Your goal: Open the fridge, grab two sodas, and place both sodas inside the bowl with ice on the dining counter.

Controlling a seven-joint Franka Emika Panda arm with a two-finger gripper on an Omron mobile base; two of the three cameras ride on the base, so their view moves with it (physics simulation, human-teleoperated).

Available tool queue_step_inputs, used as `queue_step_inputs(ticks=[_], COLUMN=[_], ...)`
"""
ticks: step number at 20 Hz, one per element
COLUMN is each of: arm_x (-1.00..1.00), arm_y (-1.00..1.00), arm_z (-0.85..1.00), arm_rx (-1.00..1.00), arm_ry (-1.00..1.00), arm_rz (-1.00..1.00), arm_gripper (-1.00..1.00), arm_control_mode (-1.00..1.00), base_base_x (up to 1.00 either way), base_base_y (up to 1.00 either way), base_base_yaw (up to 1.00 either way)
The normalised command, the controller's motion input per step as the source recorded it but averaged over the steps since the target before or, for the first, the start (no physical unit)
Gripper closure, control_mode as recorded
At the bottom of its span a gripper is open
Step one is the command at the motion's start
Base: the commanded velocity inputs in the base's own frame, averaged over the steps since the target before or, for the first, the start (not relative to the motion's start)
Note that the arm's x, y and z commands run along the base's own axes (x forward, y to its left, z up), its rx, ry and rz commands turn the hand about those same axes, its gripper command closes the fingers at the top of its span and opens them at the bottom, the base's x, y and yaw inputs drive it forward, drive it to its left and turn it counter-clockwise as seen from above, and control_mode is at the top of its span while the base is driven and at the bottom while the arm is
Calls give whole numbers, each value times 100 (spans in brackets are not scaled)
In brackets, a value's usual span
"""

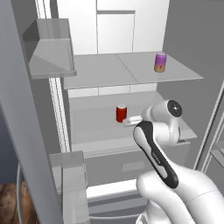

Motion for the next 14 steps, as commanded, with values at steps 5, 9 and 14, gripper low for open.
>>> queue_step_inputs(ticks=[5,9,14], arm_x=[12,16,28], arm_y=[-2,0,0], arm_z=[0,0,0], arm_rx=[0,0,0], arm_ry=[-5,-6,-1], arm_rz=[4,1,0], arm_gripper=[-100,-100,-100], arm_control_mode=[-100,-100,-100], base_base_x=[0,0,0], base_base_y=[0,0,0], base_base_yaw=[0,0,0])
